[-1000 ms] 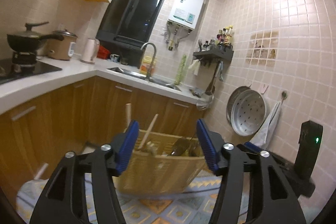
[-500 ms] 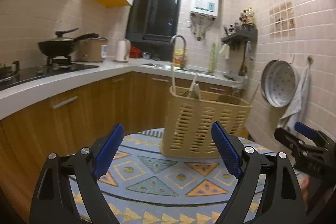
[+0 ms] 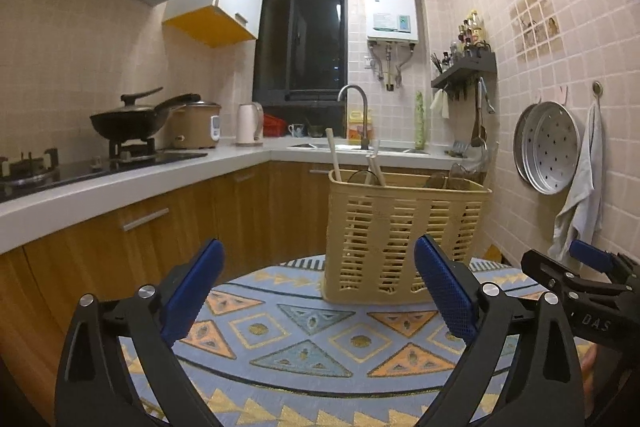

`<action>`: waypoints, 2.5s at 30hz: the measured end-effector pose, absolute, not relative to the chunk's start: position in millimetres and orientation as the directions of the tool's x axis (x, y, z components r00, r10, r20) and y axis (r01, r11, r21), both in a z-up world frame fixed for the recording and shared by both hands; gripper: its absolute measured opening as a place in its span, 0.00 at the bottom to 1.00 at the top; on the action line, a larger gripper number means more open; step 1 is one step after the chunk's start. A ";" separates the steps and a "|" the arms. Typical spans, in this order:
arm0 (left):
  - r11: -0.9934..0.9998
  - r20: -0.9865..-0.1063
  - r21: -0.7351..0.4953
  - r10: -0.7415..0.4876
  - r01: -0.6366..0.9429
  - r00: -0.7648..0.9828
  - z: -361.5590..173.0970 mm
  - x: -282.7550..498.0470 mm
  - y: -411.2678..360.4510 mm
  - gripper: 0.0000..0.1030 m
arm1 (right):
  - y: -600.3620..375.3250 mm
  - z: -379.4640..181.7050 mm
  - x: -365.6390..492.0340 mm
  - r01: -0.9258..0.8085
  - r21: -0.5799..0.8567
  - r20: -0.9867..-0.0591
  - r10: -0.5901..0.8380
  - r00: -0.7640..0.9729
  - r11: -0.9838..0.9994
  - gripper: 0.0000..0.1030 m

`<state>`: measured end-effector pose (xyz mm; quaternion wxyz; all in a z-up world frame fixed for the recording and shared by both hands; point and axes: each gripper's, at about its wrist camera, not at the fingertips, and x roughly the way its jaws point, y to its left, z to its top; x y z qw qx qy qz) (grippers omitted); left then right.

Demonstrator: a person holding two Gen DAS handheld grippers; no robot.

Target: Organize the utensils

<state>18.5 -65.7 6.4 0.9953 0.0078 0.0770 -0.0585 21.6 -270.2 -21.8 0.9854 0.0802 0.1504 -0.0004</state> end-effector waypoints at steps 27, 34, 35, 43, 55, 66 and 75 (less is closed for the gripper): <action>0.989 -0.199 0.086 -0.101 0.120 0.975 1.6 16.7 -76.6 0.93 | -256.2 -20.6 9.2 0.010 0.090 -0.266 0.014 0.964 0.996 0.93; 0.989 -0.205 0.086 -0.099 0.119 0.974 1.4 17.5 -76.6 0.93 | -255.2 -20.4 10.0 0.010 0.089 -0.266 0.014 0.964 0.996 0.93; 0.989 -0.206 0.086 -0.099 0.119 0.973 2.2 18.1 -77.1 0.93 | -255.0 -20.6 10.1 0.009 0.088 -0.266 0.015 0.964 0.996 0.93; 0.989 -0.221 0.083 -0.099 0.120 0.970 1.8 18.9 -77.5 0.93 | -255.7 -21.1 8.4 0.014 0.093 -0.262 0.011 0.965 0.996 0.93; 0.989 -0.227 0.078 -0.103 0.123 0.968 1.0 20.1 -78.4 0.93 | -257.6 -19.4 5.2 0.045 0.093 -0.249 -0.020 0.968 0.995 0.93; 0.986 -0.232 0.071 -0.129 0.149 0.964 -1.0 18.6 -79.7 0.93 | -257.6 -19.6 6.0 0.047 0.100 -0.254 -0.020 0.967 0.994 0.93; 0.987 -0.238 0.070 -0.127 0.147 0.963 0.1 20.4 -80.5 0.93 | -255.2 -20.9 8.1 0.040 0.085 -0.262 -0.016 0.965 0.996 0.93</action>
